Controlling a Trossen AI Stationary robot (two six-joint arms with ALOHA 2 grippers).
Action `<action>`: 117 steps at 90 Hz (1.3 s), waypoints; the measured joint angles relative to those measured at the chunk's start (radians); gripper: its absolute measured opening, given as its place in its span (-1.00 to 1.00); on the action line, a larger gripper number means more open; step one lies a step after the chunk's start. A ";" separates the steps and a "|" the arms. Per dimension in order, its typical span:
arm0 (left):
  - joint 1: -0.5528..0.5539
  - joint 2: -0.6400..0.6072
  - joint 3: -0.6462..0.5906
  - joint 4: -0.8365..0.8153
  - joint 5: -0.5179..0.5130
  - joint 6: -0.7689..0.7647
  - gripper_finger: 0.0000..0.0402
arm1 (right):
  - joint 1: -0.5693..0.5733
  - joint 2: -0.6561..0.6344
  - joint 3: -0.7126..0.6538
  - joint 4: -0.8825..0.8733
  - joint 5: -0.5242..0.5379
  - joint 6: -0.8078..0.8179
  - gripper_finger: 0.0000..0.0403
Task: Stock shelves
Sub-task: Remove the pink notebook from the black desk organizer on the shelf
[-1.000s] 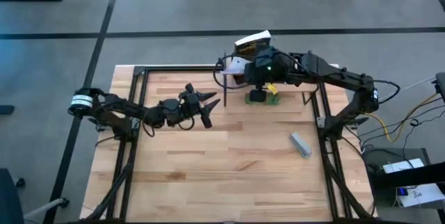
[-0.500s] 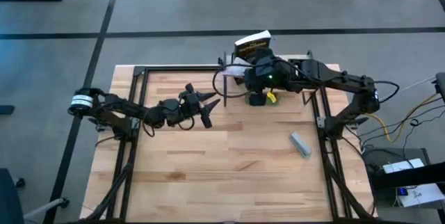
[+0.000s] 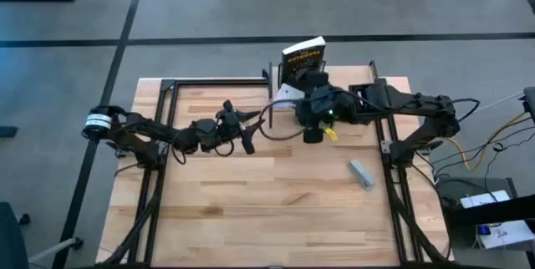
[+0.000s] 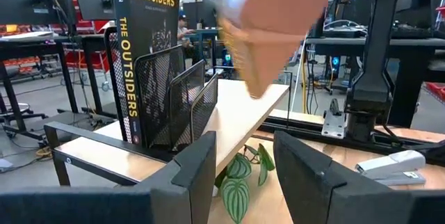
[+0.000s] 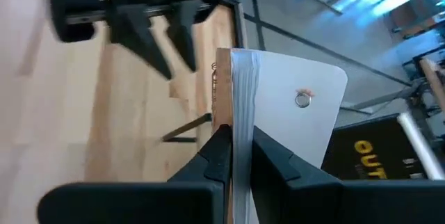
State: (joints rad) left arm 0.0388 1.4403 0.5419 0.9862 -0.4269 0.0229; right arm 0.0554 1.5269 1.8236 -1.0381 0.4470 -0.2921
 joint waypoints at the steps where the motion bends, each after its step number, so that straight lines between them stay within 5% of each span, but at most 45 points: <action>1: -0.001 0.000 0.000 0.000 0.005 0.003 -0.36 | 0.003 0.000 0.000 -0.005 0.000 0.007 -0.91; 21: -0.005 0.000 0.000 0.017 0.339 0.144 -0.36 | 0.087 0.000 0.000 -0.063 -0.001 0.119 -0.91; 46: -0.008 -0.001 0.000 0.037 0.374 0.157 -0.18 | 0.235 0.005 0.000 -0.068 -0.008 0.205 -0.91; 68: -0.022 0.001 0.000 0.130 0.663 0.149 0.18 | 0.301 0.017 0.000 -0.029 0.010 0.256 -0.91; 88: -0.041 0.002 0.000 0.164 0.675 0.153 0.33 | 0.320 0.043 0.000 0.000 0.050 0.252 -0.91; 117: -0.041 0.002 0.000 0.171 0.595 0.153 0.26 | 0.320 0.069 0.000 0.029 0.061 0.239 -0.91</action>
State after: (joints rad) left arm -0.0021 1.4425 0.5419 1.1575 0.1682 0.1757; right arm 0.3752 1.5955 1.8240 -1.0088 0.5076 -0.0530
